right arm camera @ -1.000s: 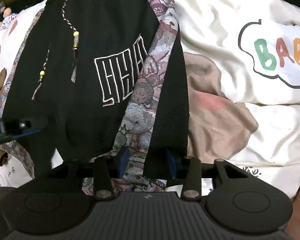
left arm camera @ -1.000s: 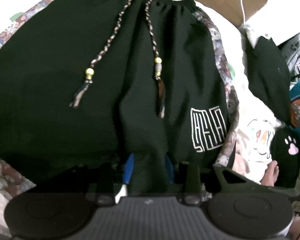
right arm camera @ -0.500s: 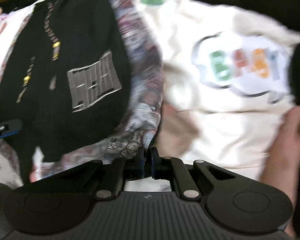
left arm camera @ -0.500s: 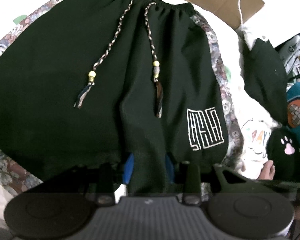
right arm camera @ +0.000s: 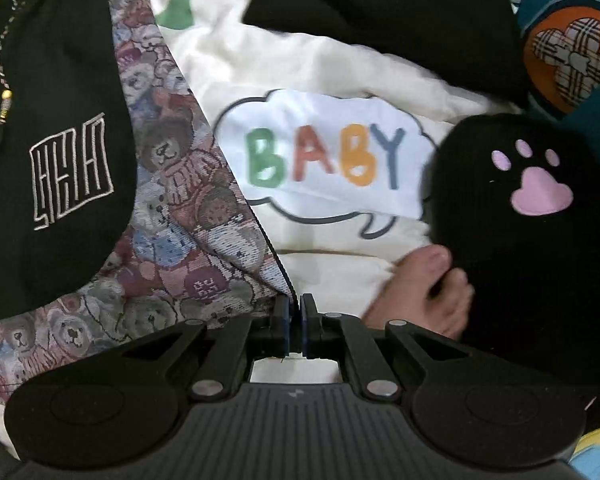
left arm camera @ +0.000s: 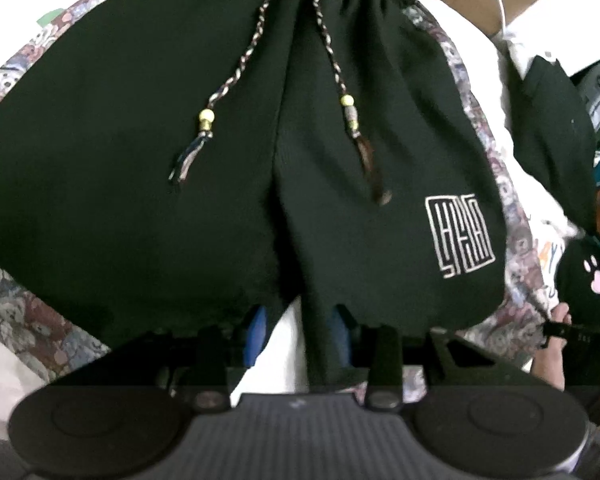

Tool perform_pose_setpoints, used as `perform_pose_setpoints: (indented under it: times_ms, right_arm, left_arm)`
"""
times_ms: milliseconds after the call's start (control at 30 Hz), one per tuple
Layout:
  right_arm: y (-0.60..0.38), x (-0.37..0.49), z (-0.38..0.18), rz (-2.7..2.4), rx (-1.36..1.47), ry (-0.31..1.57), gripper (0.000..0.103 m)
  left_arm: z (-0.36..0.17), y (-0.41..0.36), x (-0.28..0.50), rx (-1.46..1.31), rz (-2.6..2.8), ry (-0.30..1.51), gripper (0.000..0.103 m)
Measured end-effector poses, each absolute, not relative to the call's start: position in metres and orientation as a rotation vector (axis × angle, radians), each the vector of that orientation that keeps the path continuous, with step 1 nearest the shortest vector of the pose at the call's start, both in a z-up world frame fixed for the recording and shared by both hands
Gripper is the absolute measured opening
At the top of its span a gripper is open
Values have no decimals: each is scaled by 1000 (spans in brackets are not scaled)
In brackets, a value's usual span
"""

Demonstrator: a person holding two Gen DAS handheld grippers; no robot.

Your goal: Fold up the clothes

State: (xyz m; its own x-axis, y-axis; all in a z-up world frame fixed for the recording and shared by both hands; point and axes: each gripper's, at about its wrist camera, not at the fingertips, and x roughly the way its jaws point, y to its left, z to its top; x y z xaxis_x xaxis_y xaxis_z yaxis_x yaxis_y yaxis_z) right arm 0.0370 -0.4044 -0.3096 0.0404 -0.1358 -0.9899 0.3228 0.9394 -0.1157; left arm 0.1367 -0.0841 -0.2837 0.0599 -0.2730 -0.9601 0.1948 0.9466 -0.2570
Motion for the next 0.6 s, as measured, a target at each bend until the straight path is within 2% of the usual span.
perform_pose_setpoints:
  times_ms: [233, 433, 533, 600]
  right_arm:
    - [-419, 43, -315, -411, 72, 1492, 5]
    - [-424, 43, -323, -390, 128, 1492, 7]
    - [-428, 41, -321, -400, 184, 1460, 11]
    - [-429, 40, -317, -399, 203, 1441, 22]
  left_arm:
    - [-296, -87, 125, -54, -343, 1512, 40]
    - [-309, -100, 110, -82, -366, 1572, 41]
    - [-314, -109, 104, -28, -359, 1598, 48]
    - [-317, -112, 100, -10, -355, 1611, 54]
